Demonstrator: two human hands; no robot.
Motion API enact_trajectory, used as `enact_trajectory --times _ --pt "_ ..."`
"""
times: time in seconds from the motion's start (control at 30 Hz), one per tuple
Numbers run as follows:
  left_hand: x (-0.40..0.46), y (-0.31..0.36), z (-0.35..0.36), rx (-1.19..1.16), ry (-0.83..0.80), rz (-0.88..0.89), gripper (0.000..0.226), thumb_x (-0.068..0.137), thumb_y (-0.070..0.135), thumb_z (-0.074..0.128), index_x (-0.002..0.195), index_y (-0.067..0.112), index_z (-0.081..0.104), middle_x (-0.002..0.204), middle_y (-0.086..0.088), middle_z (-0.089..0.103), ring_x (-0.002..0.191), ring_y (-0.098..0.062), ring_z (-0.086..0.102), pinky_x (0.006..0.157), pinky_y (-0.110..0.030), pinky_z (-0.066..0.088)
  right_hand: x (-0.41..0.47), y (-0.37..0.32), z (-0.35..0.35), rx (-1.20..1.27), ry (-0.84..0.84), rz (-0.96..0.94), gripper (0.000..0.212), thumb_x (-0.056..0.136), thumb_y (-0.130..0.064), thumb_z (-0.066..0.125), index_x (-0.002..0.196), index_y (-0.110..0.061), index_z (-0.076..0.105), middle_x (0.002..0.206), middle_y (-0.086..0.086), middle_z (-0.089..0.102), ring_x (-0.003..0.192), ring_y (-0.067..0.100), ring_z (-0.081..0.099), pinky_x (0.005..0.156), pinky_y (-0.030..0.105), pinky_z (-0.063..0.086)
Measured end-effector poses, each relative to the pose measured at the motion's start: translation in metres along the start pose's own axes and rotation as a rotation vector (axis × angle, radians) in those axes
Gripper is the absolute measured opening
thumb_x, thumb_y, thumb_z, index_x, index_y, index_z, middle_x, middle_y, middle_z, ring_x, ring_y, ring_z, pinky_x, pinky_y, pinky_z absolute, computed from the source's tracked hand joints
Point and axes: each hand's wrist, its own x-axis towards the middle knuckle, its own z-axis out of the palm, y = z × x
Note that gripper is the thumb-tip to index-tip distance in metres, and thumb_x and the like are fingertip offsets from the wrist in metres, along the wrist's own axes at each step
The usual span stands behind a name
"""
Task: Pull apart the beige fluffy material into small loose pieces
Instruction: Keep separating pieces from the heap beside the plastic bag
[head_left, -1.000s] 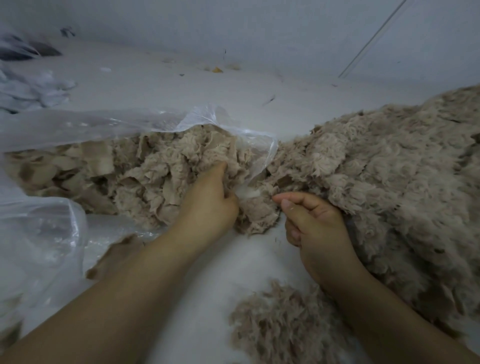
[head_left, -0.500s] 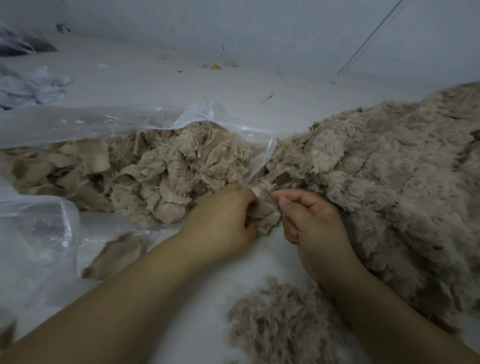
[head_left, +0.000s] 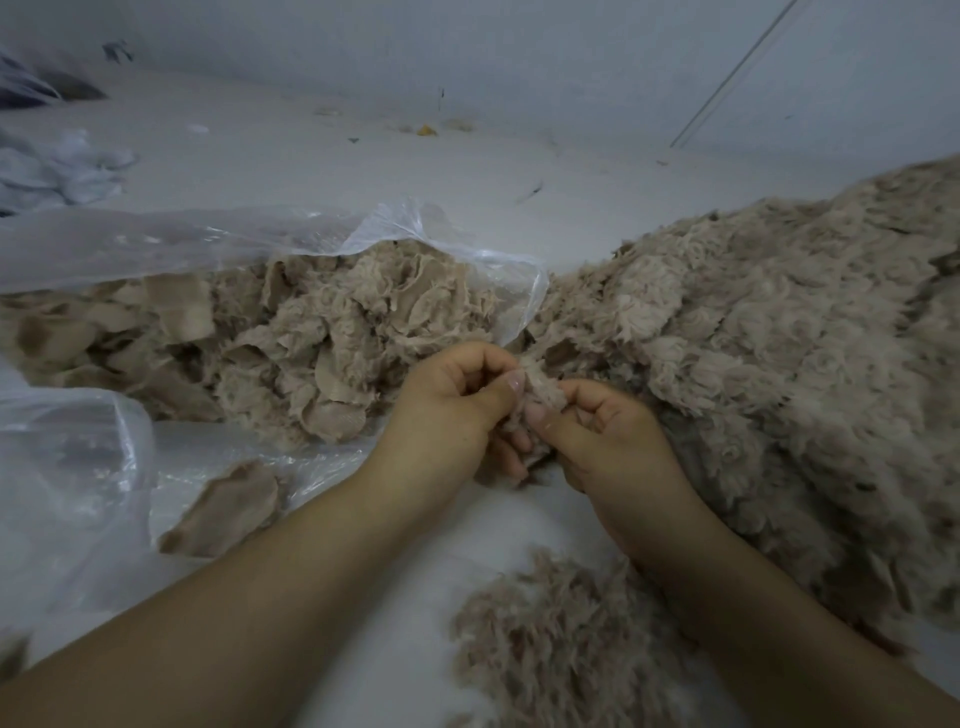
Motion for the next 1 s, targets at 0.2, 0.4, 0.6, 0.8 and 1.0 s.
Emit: enact_trajectory --times 0.2,0.4,0.6,0.8,1.0 --pt "0.003 -0.001 0.0 -0.028 0.063 -0.019 0.029 0.101 0.006 0.043 0.074 0.012 0.052 0.057 -0.011 0.048 0.038 -0.017 0.039 0.037 -0.019 0.029 0.003 0.007 -0.003 -0.1 0.098 0.07 0.014 0.086 -0.006 0.069 0.078 -0.017 0.068 0.059 0.006 0.038 0.045 0.009 0.028 0.039 0.021 0.027" --pt "0.002 0.004 -0.001 -0.094 0.086 -0.009 0.03 0.101 0.005 0.04 0.072 0.012 0.042 0.059 -0.006 0.035 0.039 -0.014 0.027 0.037 -0.015 0.022 0.004 0.006 -0.002 0.003 0.117 0.056 0.029 0.087 -0.006 0.058 0.074 -0.029 0.071 0.049 -0.007 0.042 0.039 0.005 0.024 0.037 0.018 0.024" --pt "0.0 0.005 -0.002 -0.05 0.006 -0.03 0.02 0.098 0.009 0.051 0.078 0.012 0.049 0.053 0.007 0.051 0.036 -0.01 0.034 0.035 -0.013 0.026 0.004 0.004 0.0 0.049 0.156 0.086 0.036 0.088 -0.003 0.056 0.068 -0.031 0.067 0.048 -0.007 0.037 0.041 0.008 0.022 0.038 0.021 0.021" --pt "-0.001 -0.002 0.004 0.16 -0.058 0.008 0.01 0.091 0.003 0.063 0.082 0.007 0.062 0.051 0.008 0.056 0.042 -0.003 0.048 0.043 -0.016 0.037 0.002 0.004 -0.001 0.018 0.131 0.041 0.034 0.091 0.004 0.056 0.084 -0.026 0.069 0.053 -0.002 0.047 0.04 0.005 0.032 0.038 0.019 0.029" --pt "-0.004 -0.002 0.006 0.055 -0.078 0.04 0.021 0.097 0.013 0.056 0.083 -0.001 0.065 0.051 -0.015 0.05 0.043 -0.024 0.044 0.04 -0.025 0.039 -0.002 -0.004 0.001 -0.045 -0.08 -0.034 0.016 0.095 -0.004 0.059 0.082 -0.004 0.069 0.06 0.006 0.066 0.05 0.012 0.062 0.048 0.016 0.046"
